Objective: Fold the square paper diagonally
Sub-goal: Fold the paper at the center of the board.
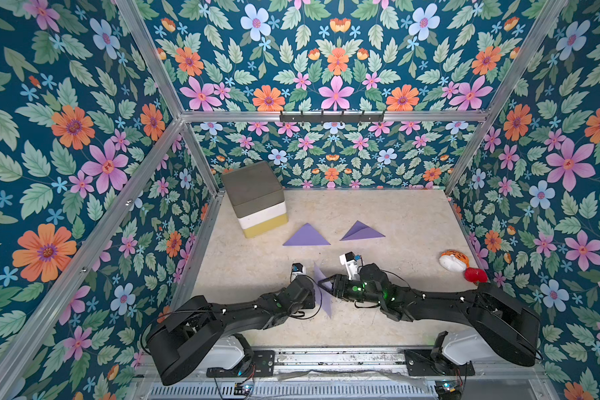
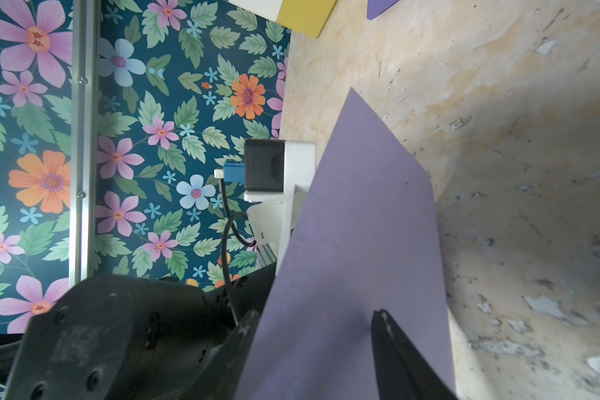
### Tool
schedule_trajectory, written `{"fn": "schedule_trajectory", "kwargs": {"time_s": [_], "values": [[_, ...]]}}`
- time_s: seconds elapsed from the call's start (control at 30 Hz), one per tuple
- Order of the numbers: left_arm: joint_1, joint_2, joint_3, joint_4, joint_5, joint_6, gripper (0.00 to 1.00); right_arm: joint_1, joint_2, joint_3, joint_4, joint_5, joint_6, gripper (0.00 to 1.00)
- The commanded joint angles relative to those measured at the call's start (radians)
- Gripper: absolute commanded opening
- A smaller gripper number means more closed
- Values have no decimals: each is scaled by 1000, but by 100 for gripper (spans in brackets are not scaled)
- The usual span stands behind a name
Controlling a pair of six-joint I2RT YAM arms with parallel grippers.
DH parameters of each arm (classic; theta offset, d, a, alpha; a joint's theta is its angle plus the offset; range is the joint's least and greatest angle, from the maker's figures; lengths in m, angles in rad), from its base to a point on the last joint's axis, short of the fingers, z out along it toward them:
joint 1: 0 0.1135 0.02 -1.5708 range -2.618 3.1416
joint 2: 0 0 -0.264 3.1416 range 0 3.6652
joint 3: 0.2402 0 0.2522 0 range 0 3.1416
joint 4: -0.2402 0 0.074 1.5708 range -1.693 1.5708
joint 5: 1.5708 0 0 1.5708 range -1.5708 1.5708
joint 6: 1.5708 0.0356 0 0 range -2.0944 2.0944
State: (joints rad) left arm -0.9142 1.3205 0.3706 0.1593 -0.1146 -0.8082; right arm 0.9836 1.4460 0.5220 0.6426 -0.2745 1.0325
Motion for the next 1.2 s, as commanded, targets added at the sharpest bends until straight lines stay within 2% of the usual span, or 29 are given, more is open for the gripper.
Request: {"fn": "schedule_trajectory", "kwargs": {"time_s": [0.0, 0.1, 0.2, 0.43, 0.7, 1.17], "values": [[1, 11, -4, -136, 0, 10, 17, 1, -11, 17, -121, 83, -30, 55], [1, 10, -4, -136, 0, 12, 17, 2, -29, 30, -256, 172, -59, 55], [1, 11, -6, -135, -1, 14, 16, 2, -48, 26, -313, 226, -68, 55], [-2, 4, -14, -124, -3, 9, 17, -12, -72, 29, -409, 303, -80, 44], [-3, 5, -13, -126, -8, 10, 16, -40, -126, -4, -463, 334, -95, 35], [-9, 6, -12, -126, -11, 14, 16, -123, -133, -75, -373, 244, -115, 33]]}}
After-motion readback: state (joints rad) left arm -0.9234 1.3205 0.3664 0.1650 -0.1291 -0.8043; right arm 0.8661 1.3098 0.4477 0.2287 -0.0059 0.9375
